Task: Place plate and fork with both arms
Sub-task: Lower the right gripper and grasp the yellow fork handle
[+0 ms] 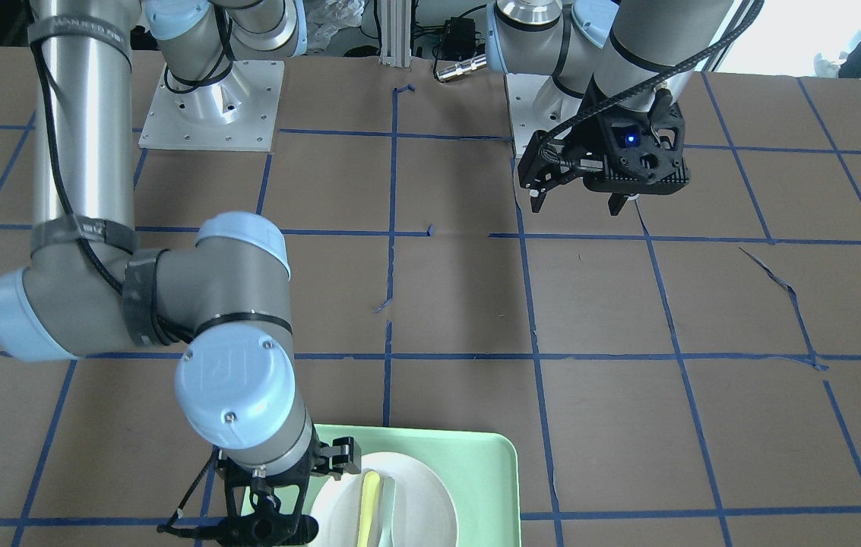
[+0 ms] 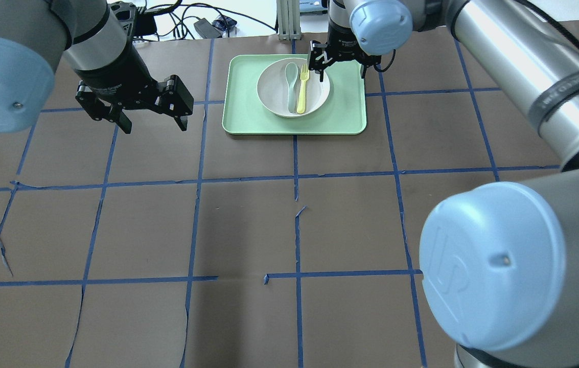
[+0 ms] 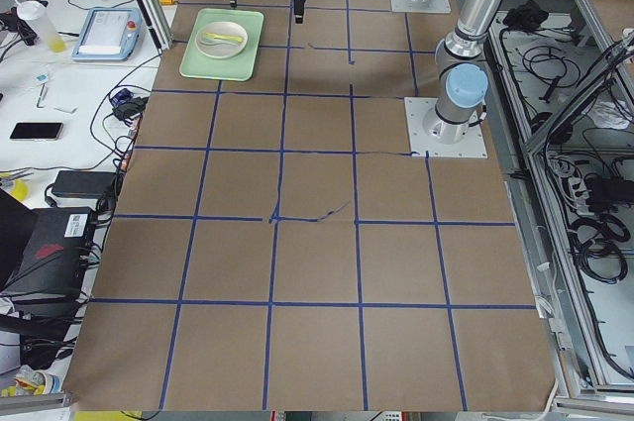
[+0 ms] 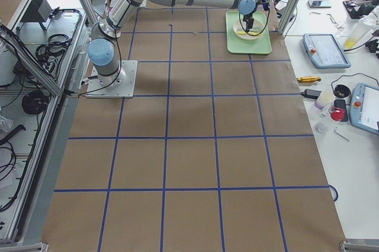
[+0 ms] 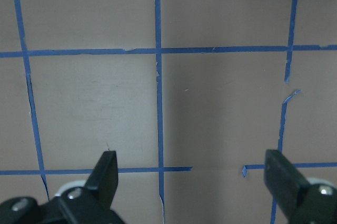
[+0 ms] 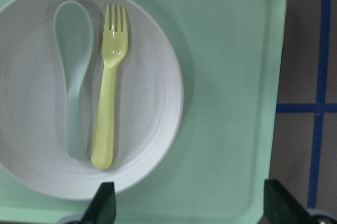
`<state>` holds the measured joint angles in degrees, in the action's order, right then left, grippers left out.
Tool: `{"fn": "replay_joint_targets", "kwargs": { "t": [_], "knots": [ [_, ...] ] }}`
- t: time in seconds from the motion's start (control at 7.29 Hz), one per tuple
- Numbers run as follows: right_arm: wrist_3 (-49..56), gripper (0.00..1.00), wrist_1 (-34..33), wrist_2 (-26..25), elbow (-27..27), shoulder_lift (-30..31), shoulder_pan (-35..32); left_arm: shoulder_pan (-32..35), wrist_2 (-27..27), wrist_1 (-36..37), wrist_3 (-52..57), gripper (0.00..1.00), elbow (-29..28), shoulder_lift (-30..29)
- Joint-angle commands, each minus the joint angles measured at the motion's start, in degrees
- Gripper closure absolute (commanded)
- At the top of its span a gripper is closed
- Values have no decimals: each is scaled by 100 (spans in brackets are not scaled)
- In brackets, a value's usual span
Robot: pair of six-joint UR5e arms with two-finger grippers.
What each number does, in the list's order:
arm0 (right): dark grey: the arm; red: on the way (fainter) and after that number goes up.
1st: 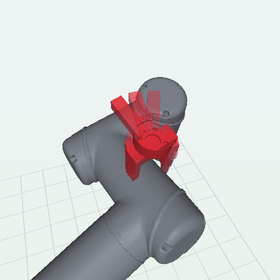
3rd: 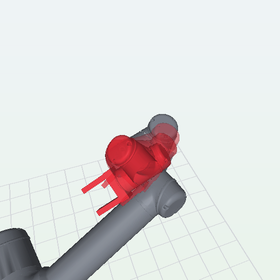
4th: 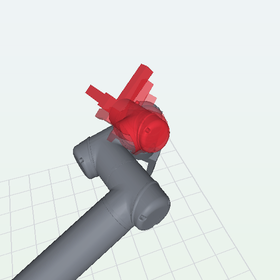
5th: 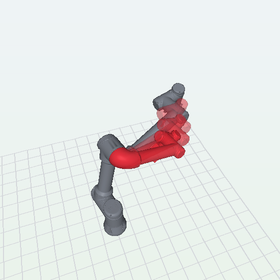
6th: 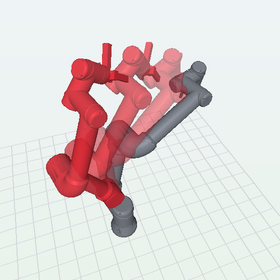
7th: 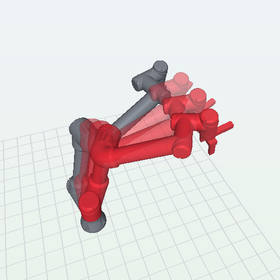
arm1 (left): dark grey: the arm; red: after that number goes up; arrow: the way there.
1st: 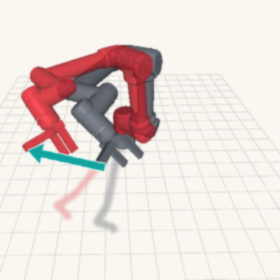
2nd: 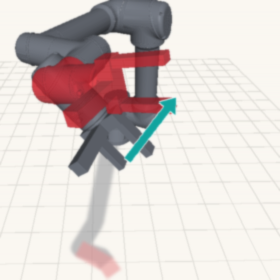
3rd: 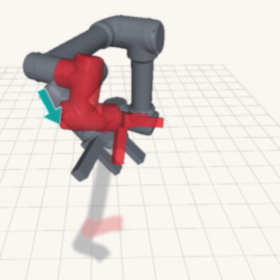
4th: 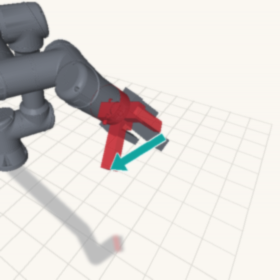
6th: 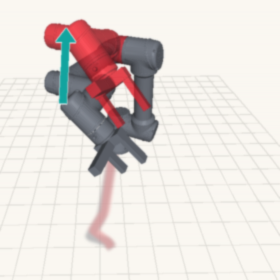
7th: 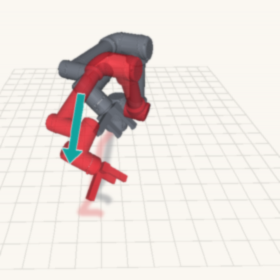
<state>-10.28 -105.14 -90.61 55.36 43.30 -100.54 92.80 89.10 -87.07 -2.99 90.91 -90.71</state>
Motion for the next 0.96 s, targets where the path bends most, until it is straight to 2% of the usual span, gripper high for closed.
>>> {"fn": "replay_joint_targets", "kwargs": {
  "t": [0.0,0.14,0.27,0.41,0.55,0.82],
  "knots": [
    [-342,9,-260,8,-438,-611,-18,-25,167,14,9,0,-3,-78],
    [-517,21,-296,113,-491,-665,-18,-25,169,14,-9,0,5,-104],
    [-588,40,-340,427,-570,-718,-53,-25,169,14,-9,0,-3,-96],
    [-719,45,-357,447,-588,-744,-123,-25,169,23,0,0,-12,-105],
    [-912,60,-375,456,-579,-805,-237,-25,160,14,0,0,5,-87],
    [-967,59,-516,465,-571,-902,-264,-25,169,14,9,0,6,-78]
  ]
}}
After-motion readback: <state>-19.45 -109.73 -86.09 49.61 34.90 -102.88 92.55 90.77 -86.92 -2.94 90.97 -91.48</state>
